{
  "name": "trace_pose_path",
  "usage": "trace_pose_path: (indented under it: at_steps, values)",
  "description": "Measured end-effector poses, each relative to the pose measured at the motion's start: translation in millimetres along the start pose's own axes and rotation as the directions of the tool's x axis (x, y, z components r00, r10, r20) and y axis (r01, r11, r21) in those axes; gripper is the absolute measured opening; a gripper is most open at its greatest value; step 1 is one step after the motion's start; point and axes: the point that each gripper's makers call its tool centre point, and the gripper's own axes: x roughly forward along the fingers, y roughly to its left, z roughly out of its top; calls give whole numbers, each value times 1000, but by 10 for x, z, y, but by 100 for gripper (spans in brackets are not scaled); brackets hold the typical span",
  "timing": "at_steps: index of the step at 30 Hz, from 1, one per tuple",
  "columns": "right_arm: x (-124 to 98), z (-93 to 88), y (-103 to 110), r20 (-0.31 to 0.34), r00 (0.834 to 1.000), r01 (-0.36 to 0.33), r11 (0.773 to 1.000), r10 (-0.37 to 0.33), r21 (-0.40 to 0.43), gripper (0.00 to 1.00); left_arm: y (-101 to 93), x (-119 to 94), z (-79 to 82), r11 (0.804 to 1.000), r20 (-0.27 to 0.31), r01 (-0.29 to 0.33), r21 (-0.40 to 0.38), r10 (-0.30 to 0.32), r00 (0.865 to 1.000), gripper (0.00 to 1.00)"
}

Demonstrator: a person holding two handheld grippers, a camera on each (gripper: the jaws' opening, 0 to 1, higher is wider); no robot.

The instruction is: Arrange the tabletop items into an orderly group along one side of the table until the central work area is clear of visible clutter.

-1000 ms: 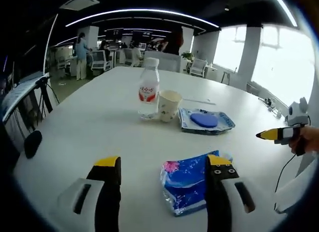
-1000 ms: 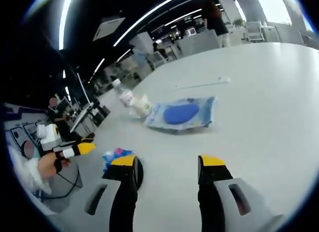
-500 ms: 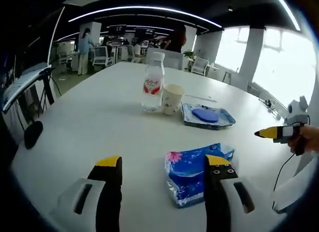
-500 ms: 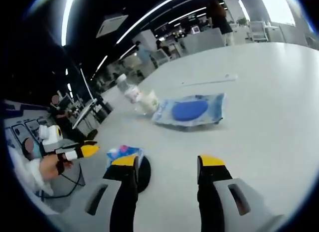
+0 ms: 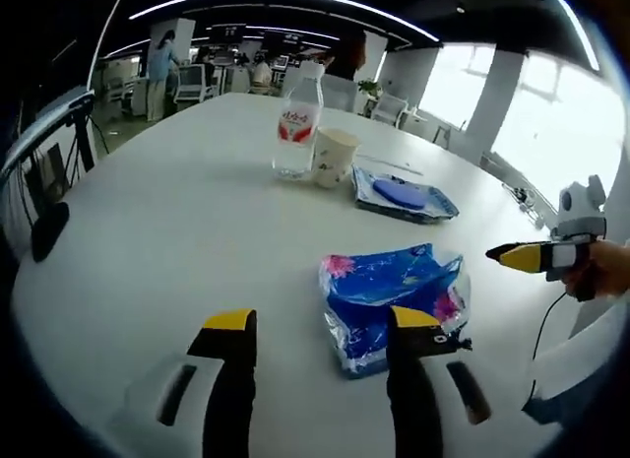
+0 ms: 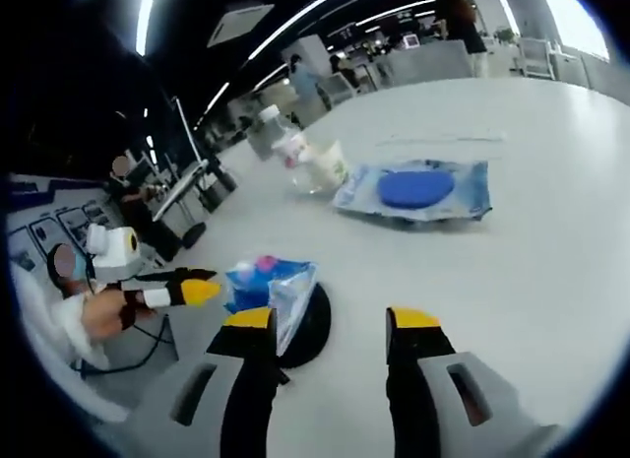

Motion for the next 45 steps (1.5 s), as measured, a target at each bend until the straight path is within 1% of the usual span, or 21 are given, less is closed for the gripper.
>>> trace_pose_path:
  at_steps: [3,6,9,11,13,16,19,24,27,29,30,32,35,37,39,42,45]
  values:
    - [64,-35,91,-28,999,-17,999,16,-30,42,-24,23,-46,1000,-11,12,-12,-13,1000,48]
    - [118,-54,144,-47,999,-29,998,27,-47,41,-33,39,-76,1000,-18,17,-14,-17,1000,43]
    - [190,-98,220,-79,996,-47,997,41,-66,40,-43,50,-98,999,-21,22,-34,-23,1000,39]
    - [234,-131,246,-95,994,-52,997,46,-64,39,-62,61,-114,998,-23,32,-56,-33,999,34]
    - [287,-201,269,-133,990,-54,997,45,-60,37,-75,66,-133,997,-28,38,-67,-40,999,28]
    - [358,-259,306,-163,986,-60,995,47,-80,33,-88,71,-177,996,-39,42,-75,-45,998,19]
    - [408,-254,370,-158,985,-79,995,68,-66,33,-99,66,-211,995,-43,43,-93,-47,998,15]
    - [467,-323,401,-191,979,-85,993,68,-84,18,-123,57,-253,994,-55,47,-98,-53,997,3]
    - [479,-383,395,-215,975,-80,992,59,-92,14,-126,66,-283,994,-70,43,-97,-50,996,2]
    - [480,-415,362,-223,974,-69,992,44,-105,11,-148,66,-297,991,-79,49,-126,-59,995,1]
    - [477,-416,352,-222,974,-65,993,41,-101,10,-150,61,-287,991,-75,49,-125,-59,995,1]
    - [464,-420,364,-221,974,-68,996,53,-61,5,-163,45,-268,991,-69,49,-125,-58,996,0]
    - [434,-415,340,-217,975,-60,997,47,-53,2,-194,28,-250,990,-65,55,-127,-64,996,0]
    - [408,-399,330,-212,976,-57,998,50,-28,0,-218,12,-224,990,-58,61,-124,-69,996,0]
    - [378,-363,317,-198,979,-57,998,53,-12,0,-255,0,-193,990,-51,72,-122,-78,996,0]
    - [342,-326,314,-186,980,-63,997,70,44,0,-291,-16,-148,991,-42,80,-109,-85,995,0]
    - [290,-278,274,-167,983,-62,995,74,72,0,-333,-21,-94,989,-31,99,-108,-103,994,0]
